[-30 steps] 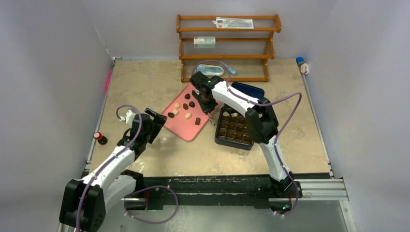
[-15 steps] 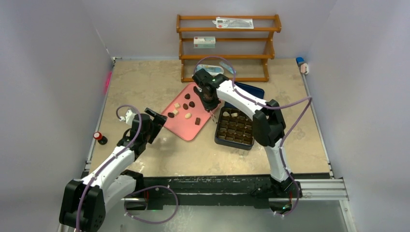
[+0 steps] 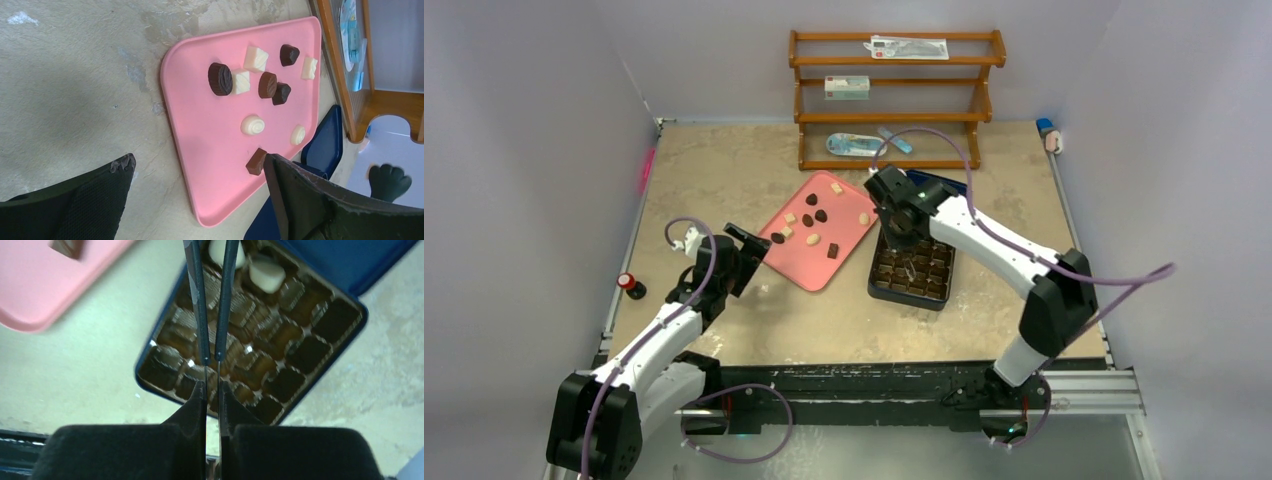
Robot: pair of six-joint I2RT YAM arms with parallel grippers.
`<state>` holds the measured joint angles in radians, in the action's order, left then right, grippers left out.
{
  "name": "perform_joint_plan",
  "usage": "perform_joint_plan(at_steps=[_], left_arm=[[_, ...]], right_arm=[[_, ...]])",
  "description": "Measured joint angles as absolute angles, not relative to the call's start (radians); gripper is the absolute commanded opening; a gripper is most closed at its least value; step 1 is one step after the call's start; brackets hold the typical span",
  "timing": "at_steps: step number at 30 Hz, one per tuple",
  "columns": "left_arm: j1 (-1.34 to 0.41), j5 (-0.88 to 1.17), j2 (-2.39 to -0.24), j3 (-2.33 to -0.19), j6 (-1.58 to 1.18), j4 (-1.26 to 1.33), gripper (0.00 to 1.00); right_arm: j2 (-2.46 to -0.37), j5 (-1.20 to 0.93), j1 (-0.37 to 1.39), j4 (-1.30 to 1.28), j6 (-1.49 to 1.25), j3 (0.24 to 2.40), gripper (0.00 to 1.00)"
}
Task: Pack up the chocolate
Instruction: Pick up the fake chocolate from the plate.
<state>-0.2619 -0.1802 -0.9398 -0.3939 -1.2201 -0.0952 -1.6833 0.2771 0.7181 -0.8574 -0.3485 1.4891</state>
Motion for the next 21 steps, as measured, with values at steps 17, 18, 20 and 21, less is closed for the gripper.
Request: perform_joint_plan(at_steps=[17,18,20,21], left_arm=[[-0.262,-0.156,-0.937,-0.379,-1.22,-0.091,1.0],[-0.262,-0.155,-0.935,-0.379,-1.22,-0.091,1.0],[-0.262,-0.155,-0.929,-0.379,-1.22,-0.091,1.0],[-0.262,-0.155,-0.926,-0.379,-1.22,-0.091,1.0]], right_arm=[[-1.356,0.389,0.717,-0.94,-0.505,1.169,0.0],[-1.354,0.393,0.716,-0.942,-0.511,1.161,0.0],[-1.352,0.399,0.713,-0.947,-0.524,1.143,0.0],[-1.352,0.401,0.711,-0.95,-0.529,1.134,0.0]])
